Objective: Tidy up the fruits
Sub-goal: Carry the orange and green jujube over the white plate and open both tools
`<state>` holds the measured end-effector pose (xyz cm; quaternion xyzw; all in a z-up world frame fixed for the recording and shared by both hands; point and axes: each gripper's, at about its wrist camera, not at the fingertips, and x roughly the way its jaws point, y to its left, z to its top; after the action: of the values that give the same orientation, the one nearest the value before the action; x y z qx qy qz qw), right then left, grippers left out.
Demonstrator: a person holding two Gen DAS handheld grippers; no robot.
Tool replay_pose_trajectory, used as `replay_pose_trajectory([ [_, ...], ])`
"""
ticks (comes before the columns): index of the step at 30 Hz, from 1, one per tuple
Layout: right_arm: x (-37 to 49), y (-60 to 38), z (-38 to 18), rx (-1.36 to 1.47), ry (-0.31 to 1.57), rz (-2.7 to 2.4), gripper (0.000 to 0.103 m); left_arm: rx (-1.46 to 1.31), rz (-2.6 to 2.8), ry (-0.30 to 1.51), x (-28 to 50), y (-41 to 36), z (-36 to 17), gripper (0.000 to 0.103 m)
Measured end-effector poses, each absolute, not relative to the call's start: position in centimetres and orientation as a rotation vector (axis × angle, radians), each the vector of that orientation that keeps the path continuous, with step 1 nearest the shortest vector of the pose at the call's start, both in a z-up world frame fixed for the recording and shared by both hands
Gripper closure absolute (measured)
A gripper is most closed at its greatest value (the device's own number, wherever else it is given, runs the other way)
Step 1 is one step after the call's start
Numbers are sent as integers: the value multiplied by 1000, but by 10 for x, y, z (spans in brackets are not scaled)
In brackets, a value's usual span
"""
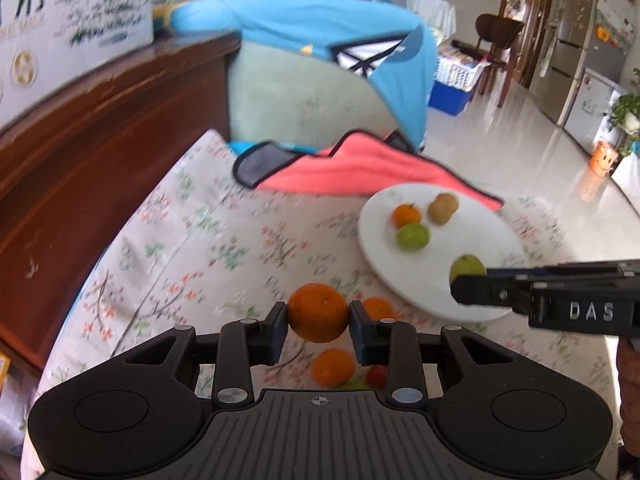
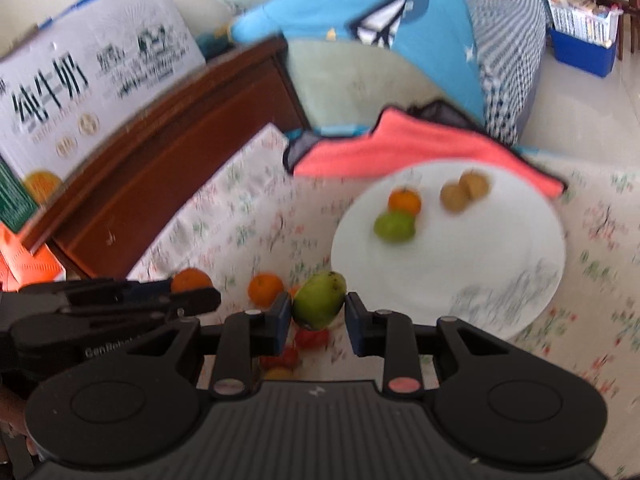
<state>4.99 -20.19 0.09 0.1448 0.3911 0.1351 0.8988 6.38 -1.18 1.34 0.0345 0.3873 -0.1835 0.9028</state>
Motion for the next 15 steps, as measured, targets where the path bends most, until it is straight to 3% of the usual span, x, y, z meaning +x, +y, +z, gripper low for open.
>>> replay_pose_trajectory([
  [15, 64, -273, 22, 359, 734, 126, 73, 94, -502, 774, 82, -66, 25, 73],
])
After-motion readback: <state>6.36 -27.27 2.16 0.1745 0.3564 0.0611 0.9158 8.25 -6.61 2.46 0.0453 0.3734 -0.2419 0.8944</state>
